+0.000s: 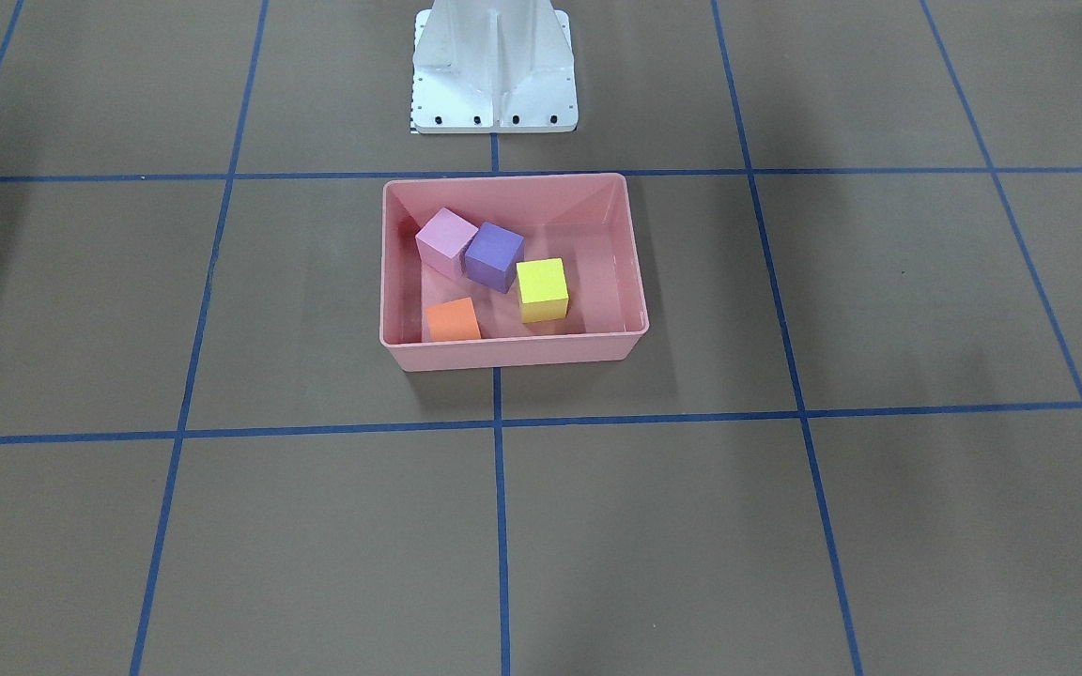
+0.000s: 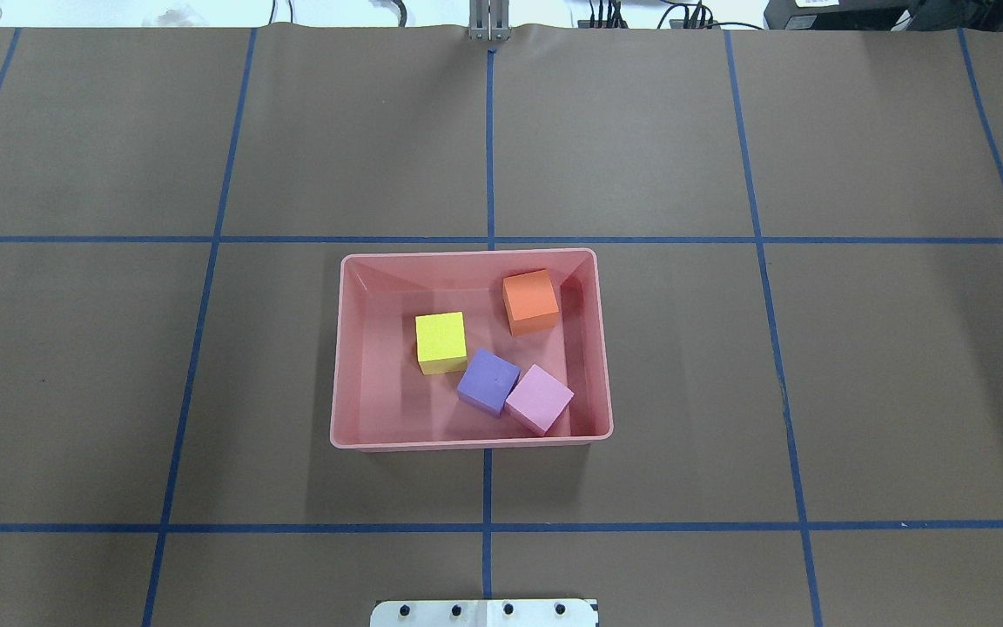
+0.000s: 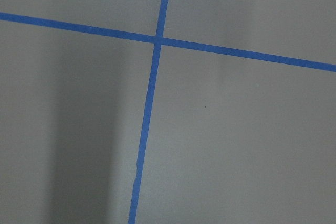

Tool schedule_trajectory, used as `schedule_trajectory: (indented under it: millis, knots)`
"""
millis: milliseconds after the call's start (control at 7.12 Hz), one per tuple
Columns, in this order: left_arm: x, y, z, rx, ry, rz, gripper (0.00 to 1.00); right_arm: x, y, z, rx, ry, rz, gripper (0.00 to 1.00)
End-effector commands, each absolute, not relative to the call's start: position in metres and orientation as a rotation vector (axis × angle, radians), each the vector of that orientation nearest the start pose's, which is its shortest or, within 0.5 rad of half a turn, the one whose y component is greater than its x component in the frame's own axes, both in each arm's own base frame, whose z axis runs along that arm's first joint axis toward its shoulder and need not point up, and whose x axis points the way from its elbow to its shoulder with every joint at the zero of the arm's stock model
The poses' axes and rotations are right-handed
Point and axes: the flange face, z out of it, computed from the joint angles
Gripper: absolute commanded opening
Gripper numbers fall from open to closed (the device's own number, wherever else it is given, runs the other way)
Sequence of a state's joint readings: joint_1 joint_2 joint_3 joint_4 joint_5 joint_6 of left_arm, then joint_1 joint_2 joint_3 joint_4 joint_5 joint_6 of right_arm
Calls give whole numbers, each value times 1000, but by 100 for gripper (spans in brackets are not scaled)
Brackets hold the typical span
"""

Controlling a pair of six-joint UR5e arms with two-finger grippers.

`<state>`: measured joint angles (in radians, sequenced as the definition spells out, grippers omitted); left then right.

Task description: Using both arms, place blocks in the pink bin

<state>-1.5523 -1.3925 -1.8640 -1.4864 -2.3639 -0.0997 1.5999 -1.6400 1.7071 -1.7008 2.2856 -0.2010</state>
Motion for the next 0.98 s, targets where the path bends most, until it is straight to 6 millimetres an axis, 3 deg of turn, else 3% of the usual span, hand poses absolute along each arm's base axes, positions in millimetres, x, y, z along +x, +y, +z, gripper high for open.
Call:
schedule_trajectory:
  millis: [0,843]
  knots:
    - [-55,-417,603,-18,793,-65,100,81,-454,644,16,-720,-138,100]
    - [-55,-418,601,-13,794,-62,100,81,-455,646,19,-719,-139,100]
